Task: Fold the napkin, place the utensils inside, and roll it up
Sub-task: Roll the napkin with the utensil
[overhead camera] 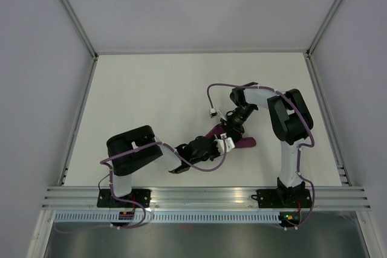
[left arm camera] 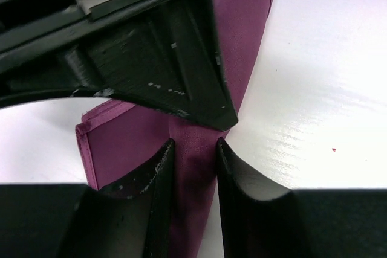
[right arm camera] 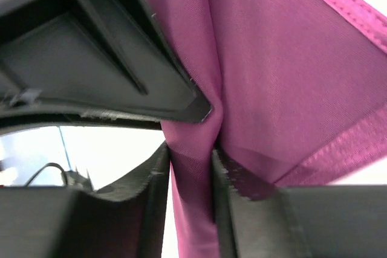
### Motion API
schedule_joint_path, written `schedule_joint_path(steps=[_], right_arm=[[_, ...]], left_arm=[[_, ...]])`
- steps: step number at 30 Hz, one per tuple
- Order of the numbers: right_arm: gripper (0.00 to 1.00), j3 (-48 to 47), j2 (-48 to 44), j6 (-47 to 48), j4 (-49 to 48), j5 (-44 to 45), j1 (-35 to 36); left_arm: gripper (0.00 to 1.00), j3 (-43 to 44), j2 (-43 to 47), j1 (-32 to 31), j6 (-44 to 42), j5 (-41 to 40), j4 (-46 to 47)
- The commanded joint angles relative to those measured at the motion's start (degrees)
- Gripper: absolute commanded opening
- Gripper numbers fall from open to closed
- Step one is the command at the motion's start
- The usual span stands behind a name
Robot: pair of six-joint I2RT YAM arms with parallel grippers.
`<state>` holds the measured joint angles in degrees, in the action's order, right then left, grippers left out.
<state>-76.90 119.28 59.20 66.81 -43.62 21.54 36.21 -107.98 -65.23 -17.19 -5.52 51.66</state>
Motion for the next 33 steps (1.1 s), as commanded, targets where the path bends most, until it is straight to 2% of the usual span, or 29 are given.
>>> schedule_joint_path(steps=[1, 6, 9, 18, 24, 28, 33], right_arm=[[0.39, 1.40, -4.67, 0.74, -5.54, 3.01, -0.53], [0.46, 1.75, -12.21, -1.62, -8.44, 2.04, -2.73], [0.47, 4.38, -17.93, -3.91, -13.53, 2.74, -4.66], [0.53, 22.75, -38.66, -7.08, -34.54, 5.56, -5.72], [0.53, 33.47, -46.05, -6.73, -42.27, 11.35, 0.24], [0.55, 42.78, -51.07, -7.78, -51.23, 18.29, 8.41], [0.55, 45.96, -52.13, -6.82, -53.62, 20.14, 10.80]], left_arm=[[0.02, -3.15, -1.35, 2.56, 11.03, 7.95, -3.85], [0.02, -4.48, -2.32, 5.81, 16.57, 14.30, -2.79], [0.02, -5.27, -3.02, 8.36, 20.87, 18.60, -2.27], [0.02, -5.01, -5.65, 14.69, 30.72, 29.77, -4.28], [0.02, -2.02, -8.20, 15.75, 33.10, 33.64, -10.95], [0.02, 0.61, -10.05, 16.27, 33.97, 35.66, -16.04], [0.02, 4.39, -12.07, 16.98, 34.50, 37.51, -21.50]])
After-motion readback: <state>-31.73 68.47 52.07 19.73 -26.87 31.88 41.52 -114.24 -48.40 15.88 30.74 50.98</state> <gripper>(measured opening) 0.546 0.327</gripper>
